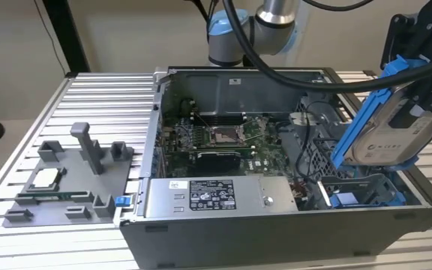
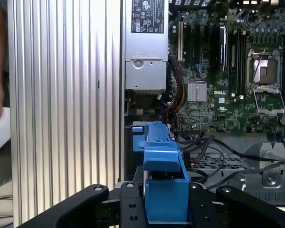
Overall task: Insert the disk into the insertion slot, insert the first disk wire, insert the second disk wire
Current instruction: 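Insert the disk into the insertion slot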
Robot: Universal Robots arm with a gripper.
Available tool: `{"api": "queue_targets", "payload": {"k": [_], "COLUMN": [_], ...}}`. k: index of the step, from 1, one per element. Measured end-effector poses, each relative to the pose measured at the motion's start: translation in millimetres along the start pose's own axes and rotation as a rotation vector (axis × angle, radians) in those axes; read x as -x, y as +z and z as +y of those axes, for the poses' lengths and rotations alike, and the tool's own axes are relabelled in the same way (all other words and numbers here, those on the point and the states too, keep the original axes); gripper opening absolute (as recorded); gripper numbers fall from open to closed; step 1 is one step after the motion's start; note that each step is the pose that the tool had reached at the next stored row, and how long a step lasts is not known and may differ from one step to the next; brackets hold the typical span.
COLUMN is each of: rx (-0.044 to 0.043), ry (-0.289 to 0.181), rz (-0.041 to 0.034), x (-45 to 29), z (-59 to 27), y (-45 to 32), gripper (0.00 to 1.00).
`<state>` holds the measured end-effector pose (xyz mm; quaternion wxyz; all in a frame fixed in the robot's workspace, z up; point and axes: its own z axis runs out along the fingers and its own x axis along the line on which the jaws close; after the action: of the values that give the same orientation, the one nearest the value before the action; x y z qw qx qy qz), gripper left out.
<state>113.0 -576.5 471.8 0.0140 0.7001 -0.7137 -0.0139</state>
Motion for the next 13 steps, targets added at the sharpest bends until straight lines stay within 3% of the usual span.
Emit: {"api": "queue_targets", "payload": {"k": [6, 13], "rx": [0.0, 0.0], "ry": [0.001, 0.001], "rz": [-0.0007, -0.0009], "x": [0.1, 0.1], "z": [-3.3, -4.1], "y": [7.0, 8.3], "gripper": [0.0, 0.0]}}
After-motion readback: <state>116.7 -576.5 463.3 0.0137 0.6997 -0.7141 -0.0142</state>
